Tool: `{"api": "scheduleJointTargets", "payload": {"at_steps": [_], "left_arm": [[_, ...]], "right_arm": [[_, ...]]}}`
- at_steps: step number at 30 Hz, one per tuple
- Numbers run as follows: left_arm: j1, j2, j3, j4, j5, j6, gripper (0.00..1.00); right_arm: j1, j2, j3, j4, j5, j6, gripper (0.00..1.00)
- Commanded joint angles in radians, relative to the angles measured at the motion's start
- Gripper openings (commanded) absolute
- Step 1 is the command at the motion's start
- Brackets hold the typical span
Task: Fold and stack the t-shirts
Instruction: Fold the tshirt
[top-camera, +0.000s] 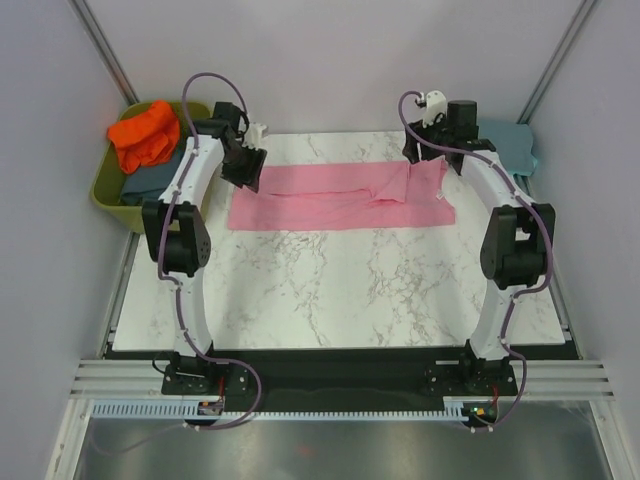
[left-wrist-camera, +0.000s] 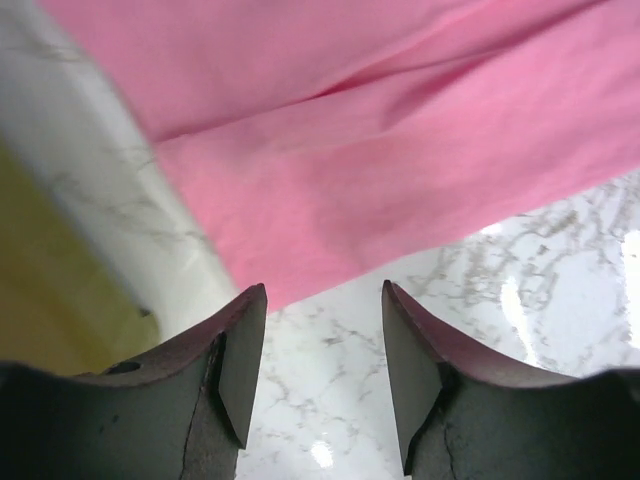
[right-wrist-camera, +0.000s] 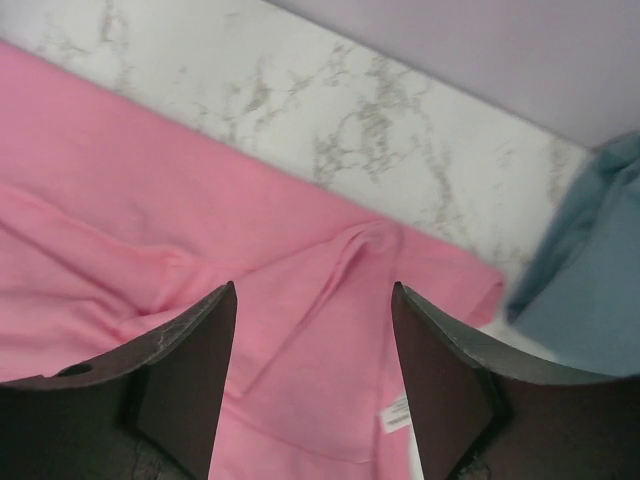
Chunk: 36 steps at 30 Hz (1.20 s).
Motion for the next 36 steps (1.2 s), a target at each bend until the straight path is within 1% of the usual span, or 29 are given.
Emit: {"api": "scheduleJointTargets", "payload": {"at_steps": [1,2,4,10,18,23,29,31,34,36], "left_arm": [[-0.035,0.040,-0.058,-0.009,0.139,-0.015,0.56],[-0.035,0.051,-0.058,-0.009,0.153,-0.018,0.56],[-0.036,0.093,-0.039,-0.005,0.152,-0.023,0.55],[-0.036,0.181,0.039,-0.019,0.168,-0.006,0.56],[-0.041,0.182,-0.044,-0.014,0.172,-0.018,0.53],[-0.041,0.191,-0.050,-0.011,0.164,-0.023,0.53],[-0.041,0.195,-0.061,-0.008,0.150,-0.024,0.53],[-0.041,0.192,-0.067,-0.006,0.147,-0.028,0.52],[-0.041,0.189,-0.073,-0.005,0.139,-0.028,0.52],[-0.041,0.186,-0.076,-0.003,0.136,-0.028,0.52]], "right_arm": [[-0.025,-0.034,-0.095,-0.069,-0.222,0.214,0.70],[-0.025,-0.037,-0.142,-0.074,-0.249,0.226,0.70],[-0.023,-0.037,-0.175,-0.079,-0.295,0.228,0.69],[-0.022,0.006,-0.184,-0.092,-0.271,0.197,0.68],[-0.017,0.069,-0.158,-0.097,-0.264,0.195,0.68],[-0.009,0.083,-0.157,-0.099,-0.240,0.174,0.67],[-0.005,0.130,-0.126,-0.099,-0.217,0.153,0.65],[0.000,0.152,-0.114,-0.099,-0.214,0.148,0.63],[0.003,0.170,-0.086,-0.097,-0.209,0.146,0.56],[0.009,0.173,-0.080,-0.097,-0.212,0.140,0.47]]}}
